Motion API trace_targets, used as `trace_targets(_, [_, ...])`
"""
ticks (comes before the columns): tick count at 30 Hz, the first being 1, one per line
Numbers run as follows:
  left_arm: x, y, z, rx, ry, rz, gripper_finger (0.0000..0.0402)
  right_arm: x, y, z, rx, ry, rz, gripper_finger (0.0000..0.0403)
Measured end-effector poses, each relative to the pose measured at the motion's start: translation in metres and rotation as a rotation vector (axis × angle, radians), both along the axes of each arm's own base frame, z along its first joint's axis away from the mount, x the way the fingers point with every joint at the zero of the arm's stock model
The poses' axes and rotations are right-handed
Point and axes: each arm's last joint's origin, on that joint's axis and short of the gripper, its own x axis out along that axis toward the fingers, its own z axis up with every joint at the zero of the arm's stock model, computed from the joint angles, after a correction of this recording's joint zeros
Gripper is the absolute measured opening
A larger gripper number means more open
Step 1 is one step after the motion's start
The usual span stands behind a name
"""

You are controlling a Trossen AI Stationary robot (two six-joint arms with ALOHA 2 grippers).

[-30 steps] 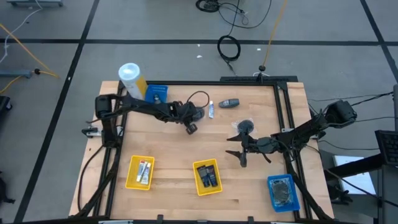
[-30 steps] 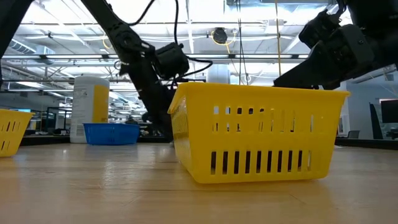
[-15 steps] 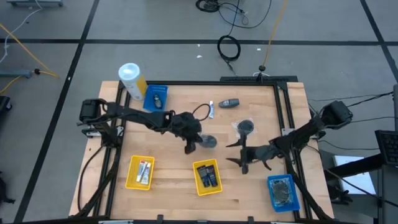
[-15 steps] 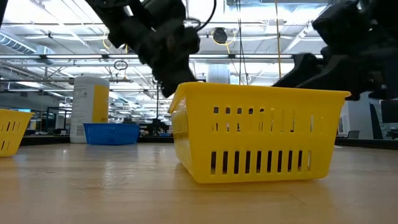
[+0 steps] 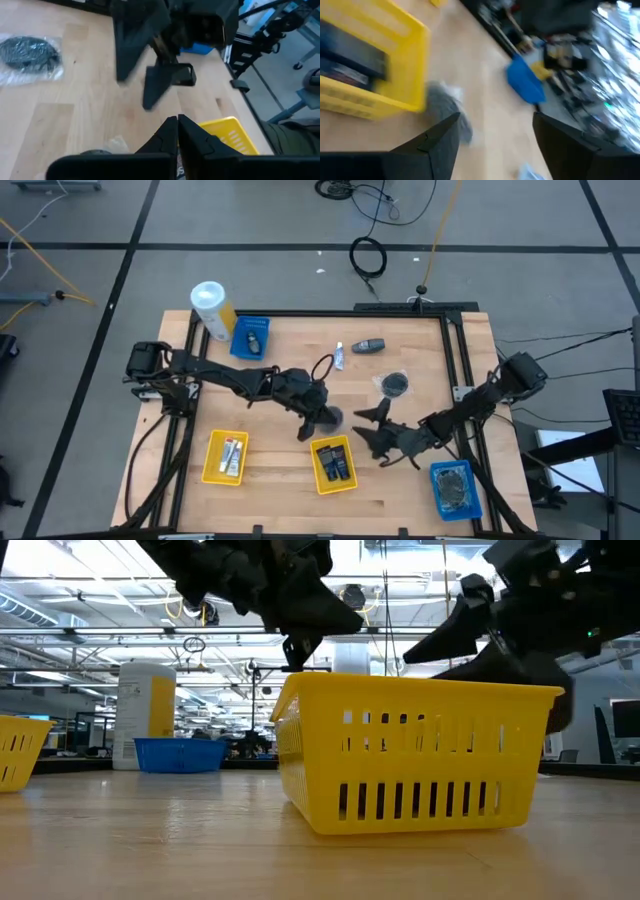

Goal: Pick & Place Travel size toiletries
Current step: Put the black hairbrush into the bottom blue bin

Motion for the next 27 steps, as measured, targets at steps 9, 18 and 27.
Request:
trace_targets(9, [-0.012, 0.005, -0.013, 0.086, 0.188, -0.002, 0.0002, 0.003, -0.008, -0.008, 0.101, 0.059, 0.023, 0.0188])
trace_targets(18, [-0.046, 0.024, -0.040, 0.287, 0.632, 0.313, 0.0022, 0.010, -0.031, -0.029, 0.245, 0.224, 0.087, 0.0221])
trace_targets(27, [-0.033, 0.012, -0.069, 0.206, 0.353, 0.210, 0.0012, 0.025, -0.045, -0.048, 0.084, 0.240, 0.169, 0.0288])
